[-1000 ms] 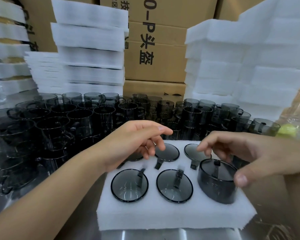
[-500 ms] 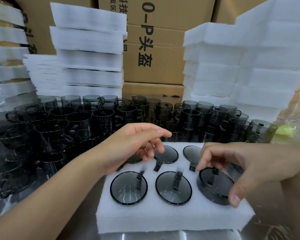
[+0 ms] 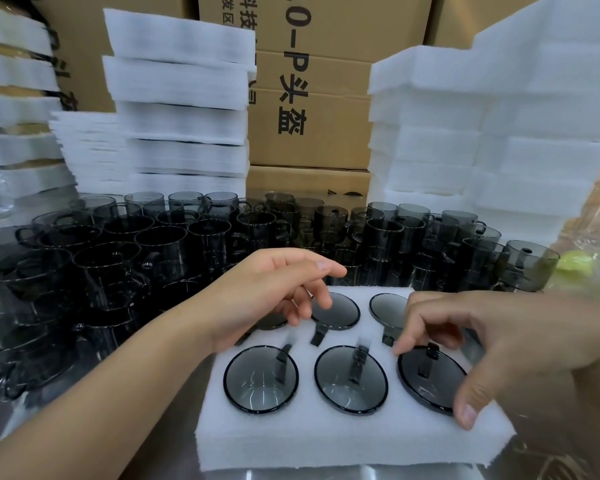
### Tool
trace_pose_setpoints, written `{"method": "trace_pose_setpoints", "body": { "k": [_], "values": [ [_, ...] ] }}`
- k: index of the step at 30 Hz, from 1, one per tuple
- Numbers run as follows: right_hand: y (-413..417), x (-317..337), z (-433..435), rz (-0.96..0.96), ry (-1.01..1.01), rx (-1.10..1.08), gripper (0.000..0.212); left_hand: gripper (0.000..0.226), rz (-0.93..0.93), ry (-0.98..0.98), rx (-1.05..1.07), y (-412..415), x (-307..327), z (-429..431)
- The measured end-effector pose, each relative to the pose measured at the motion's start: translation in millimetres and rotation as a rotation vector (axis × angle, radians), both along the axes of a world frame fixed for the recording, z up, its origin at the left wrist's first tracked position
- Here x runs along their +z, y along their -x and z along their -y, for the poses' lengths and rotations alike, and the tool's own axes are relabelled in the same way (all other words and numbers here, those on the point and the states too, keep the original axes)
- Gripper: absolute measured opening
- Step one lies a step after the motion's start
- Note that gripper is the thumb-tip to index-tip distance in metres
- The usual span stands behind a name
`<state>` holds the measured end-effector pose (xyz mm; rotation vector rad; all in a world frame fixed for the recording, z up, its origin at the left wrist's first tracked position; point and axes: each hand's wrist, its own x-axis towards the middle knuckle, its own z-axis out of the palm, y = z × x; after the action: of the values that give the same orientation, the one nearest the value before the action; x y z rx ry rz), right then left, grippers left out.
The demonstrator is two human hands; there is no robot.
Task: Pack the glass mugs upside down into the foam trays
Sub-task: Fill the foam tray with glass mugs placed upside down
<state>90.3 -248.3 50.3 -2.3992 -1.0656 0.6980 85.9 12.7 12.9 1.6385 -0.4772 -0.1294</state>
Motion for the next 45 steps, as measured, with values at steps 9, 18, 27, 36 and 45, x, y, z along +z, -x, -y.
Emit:
{"method": "trace_pose_setpoints", "body": {
  "k": [9, 18, 27, 36, 45],
  "values": [
    [0, -1, 1, -0.035, -0.04, -0.02, 0.055, 0.024, 0.0, -0.005, -0.001, -1, 0, -1],
    [1, 1, -2, -0.07, -0.052, -0.061, 0.053, 0.024, 0.009, -0.019, 0.004, -2, -2, -1],
    [1, -1, 0, -0.025, -0.016, -0.068, 0.049, 0.024, 0.013, -0.03, 0.02, -2, -1, 0],
    [9, -11, 8, -0.06, -0.105, -0.148, 0.049, 0.024, 0.442, -0.282, 0.294, 15, -12, -1],
    [55, -35, 17, 0.193, -0.209, -0.63, 0.077, 0.023, 0.489, -0.492, 0.836, 77, -29, -25]
  ]
}}
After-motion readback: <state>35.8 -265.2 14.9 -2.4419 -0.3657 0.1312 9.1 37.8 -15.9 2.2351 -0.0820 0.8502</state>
